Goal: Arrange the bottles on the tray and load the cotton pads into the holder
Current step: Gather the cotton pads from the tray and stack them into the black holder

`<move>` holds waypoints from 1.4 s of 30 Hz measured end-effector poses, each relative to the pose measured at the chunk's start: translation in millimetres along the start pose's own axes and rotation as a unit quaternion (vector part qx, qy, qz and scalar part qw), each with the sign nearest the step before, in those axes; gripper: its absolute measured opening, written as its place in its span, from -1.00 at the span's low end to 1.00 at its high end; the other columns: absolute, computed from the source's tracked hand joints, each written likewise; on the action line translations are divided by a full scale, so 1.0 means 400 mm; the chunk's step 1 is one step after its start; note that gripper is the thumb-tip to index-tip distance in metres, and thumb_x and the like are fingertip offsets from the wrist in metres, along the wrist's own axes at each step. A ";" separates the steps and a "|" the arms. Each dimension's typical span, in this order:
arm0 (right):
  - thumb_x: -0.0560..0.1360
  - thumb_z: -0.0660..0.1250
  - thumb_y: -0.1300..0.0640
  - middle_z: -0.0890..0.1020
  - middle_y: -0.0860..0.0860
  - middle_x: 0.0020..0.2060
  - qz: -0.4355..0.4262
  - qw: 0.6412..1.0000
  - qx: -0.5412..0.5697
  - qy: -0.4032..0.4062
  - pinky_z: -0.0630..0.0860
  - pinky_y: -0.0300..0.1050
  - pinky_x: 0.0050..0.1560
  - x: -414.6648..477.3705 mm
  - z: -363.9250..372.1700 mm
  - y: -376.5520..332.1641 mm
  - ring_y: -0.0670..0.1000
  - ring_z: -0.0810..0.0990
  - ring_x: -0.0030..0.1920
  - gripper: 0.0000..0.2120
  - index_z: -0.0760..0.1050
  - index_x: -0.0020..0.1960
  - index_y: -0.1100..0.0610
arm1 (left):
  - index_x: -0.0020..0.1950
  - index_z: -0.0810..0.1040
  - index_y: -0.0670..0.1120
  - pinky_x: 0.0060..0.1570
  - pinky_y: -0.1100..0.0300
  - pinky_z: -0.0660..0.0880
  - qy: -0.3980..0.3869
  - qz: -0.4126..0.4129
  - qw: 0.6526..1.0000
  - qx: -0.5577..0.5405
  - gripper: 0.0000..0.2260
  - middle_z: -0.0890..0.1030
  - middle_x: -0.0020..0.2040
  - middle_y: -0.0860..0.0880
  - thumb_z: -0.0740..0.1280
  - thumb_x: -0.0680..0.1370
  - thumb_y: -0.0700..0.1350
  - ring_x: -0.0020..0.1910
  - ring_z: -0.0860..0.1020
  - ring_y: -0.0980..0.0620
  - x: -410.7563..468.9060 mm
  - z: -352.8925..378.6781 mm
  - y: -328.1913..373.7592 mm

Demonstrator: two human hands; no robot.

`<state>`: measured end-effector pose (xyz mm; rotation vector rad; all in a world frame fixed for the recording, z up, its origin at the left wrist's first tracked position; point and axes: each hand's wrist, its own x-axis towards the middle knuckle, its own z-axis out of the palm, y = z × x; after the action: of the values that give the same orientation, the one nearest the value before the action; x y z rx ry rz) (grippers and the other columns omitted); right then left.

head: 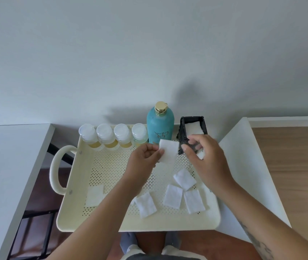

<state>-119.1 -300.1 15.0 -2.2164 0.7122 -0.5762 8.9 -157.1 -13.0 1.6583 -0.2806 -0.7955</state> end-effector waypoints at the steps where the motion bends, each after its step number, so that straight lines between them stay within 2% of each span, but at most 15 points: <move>1: 0.48 0.37 -0.05 0.56 -0.20 -0.06 0.056 0.997 0.050 -0.030 0.38 -0.43 -0.08 -0.004 0.005 -0.013 -0.21 0.51 -0.07 -0.75 0.49 0.13 -0.04 | -0.05 0.61 -0.07 -0.26 0.30 0.51 -0.008 0.000 1.000 -0.009 -0.89 0.69 -0.23 0.05 0.45 0.50 -0.06 -0.26 0.58 0.15 -0.002 0.003 0.008; 4: 0.48 0.37 -0.07 0.64 -0.15 -0.07 0.196 0.958 0.183 -0.099 0.45 -0.32 -0.11 -0.003 0.015 -0.032 -0.18 0.59 -0.06 -0.79 0.51 0.08 -0.06 | 0.00 0.61 -0.10 -0.19 0.22 0.50 -0.035 -0.002 0.999 -0.024 -0.83 0.69 -0.21 0.04 0.45 0.50 -0.04 -0.24 0.58 0.15 -0.005 0.009 0.019; 6: 0.50 0.35 -0.02 0.67 -0.09 -0.15 0.214 0.947 0.215 -0.102 0.44 -0.34 -0.21 0.002 0.014 -0.032 -0.14 0.62 -0.13 -0.91 0.56 -0.02 -0.04 | 0.03 0.60 -0.12 -0.16 0.18 0.50 -0.046 -0.009 0.998 -0.037 -0.80 0.69 -0.19 0.04 0.44 0.50 -0.04 -0.23 0.59 0.15 -0.007 0.012 0.018; 9: 0.52 0.34 0.04 0.64 -0.09 -0.26 0.174 0.965 0.177 -0.089 0.41 -0.46 -0.34 0.024 -0.004 -0.027 -0.22 0.57 -0.28 -0.95 0.57 -0.10 -0.02 | 0.04 0.60 -0.09 -0.16 0.21 0.53 -0.053 -0.016 0.998 -0.037 -0.77 0.69 -0.18 0.04 0.47 0.47 -0.01 -0.22 0.60 0.13 -0.012 0.008 0.011; 12: 0.53 0.34 0.09 0.60 -0.11 -0.28 0.129 0.983 0.114 -0.064 0.37 -0.49 -0.38 0.079 -0.042 -0.017 -0.26 0.53 -0.34 -0.96 0.57 -0.08 0.02 | 0.01 0.59 -0.03 -0.21 0.28 0.52 -0.019 -0.026 0.999 0.029 -0.79 0.69 -0.17 0.02 0.49 0.45 0.01 -0.24 0.59 0.14 -0.017 -0.013 -0.014; 16: 0.53 0.32 0.06 0.59 -0.07 -0.21 0.121 0.990 0.044 -0.051 0.42 -0.23 -0.21 0.149 -0.076 0.007 -0.04 0.54 -0.20 -0.89 0.57 -0.01 0.08 | -0.04 0.59 0.03 -0.24 0.32 0.47 0.024 -0.047 0.990 0.133 -0.86 0.68 -0.14 0.00 0.47 0.47 0.00 -0.23 0.59 0.14 -0.026 -0.070 -0.069; 20: 0.54 0.32 0.07 0.57 -0.07 -0.22 0.129 0.990 0.013 -0.050 0.39 -0.25 -0.23 0.176 -0.072 0.033 -0.04 0.50 -0.20 -0.88 0.56 -0.03 0.11 | -0.04 0.57 0.02 -0.20 0.28 0.44 0.053 -0.052 0.974 0.214 -0.88 0.64 -0.11 0.06 0.45 0.48 -0.03 -0.14 0.60 0.09 -0.036 -0.120 -0.115; 25: 0.54 0.31 0.08 0.54 -0.11 -0.26 0.126 0.991 -0.017 -0.037 0.36 -0.13 -0.19 0.186 -0.054 0.051 0.02 0.51 -0.16 -0.90 0.54 -0.06 0.10 | 0.03 0.57 -0.01 -0.17 0.32 0.42 0.072 -0.030 0.944 0.320 -0.87 0.61 -0.05 0.13 0.42 0.51 -0.05 -0.09 0.56 0.13 -0.050 -0.159 -0.161; 30: 0.52 0.32 0.11 0.60 0.05 -0.13 0.089 0.992 -0.074 -0.041 0.38 -0.12 -0.12 0.189 -0.039 0.066 0.08 0.54 -0.13 -0.89 0.56 -0.02 0.14 | 0.14 0.55 -0.01 0.06 0.14 0.47 0.066 -0.022 0.913 0.402 -0.79 0.57 0.02 0.08 0.39 0.52 -0.05 0.11 0.44 0.04 -0.057 -0.171 -0.192; 34: 0.51 0.31 0.13 0.58 0.13 -0.02 0.081 0.990 -0.113 -0.029 0.40 -0.09 -0.07 0.201 -0.033 0.074 0.11 0.53 -0.07 -0.90 0.55 -0.03 0.14 | 0.16 0.53 0.00 0.12 0.02 0.46 0.032 -0.044 0.891 0.451 -0.77 0.54 0.08 0.04 0.37 0.52 -0.03 0.14 0.37 -0.01 -0.058 -0.171 -0.204; 38: 0.50 0.32 0.14 0.53 0.15 0.00 0.081 0.985 -0.143 -0.043 0.43 -0.06 -0.05 0.208 -0.023 0.074 0.16 0.52 -0.04 -0.89 0.56 -0.02 0.14 | 0.18 0.52 -0.01 0.12 0.02 0.46 0.029 -0.045 0.879 0.475 -0.78 0.54 0.09 0.01 0.33 0.53 -0.12 0.13 0.37 -0.03 -0.053 -0.170 -0.205; 42: 0.52 0.29 0.15 0.50 0.16 0.03 0.054 0.982 -0.180 0.003 0.49 0.09 -0.03 0.191 -0.019 0.059 0.22 0.46 0.06 -0.85 0.51 0.05 0.17 | 0.14 0.53 0.01 0.11 0.04 0.47 0.023 -0.054 0.881 0.469 -0.79 0.57 0.05 0.02 0.30 0.53 -0.18 0.11 0.39 0.00 -0.047 -0.168 -0.200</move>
<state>-73.9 -366.7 16.3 -2.4858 0.9991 -0.4241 18.5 -73.7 -78.1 2.6191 -0.6101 -0.7404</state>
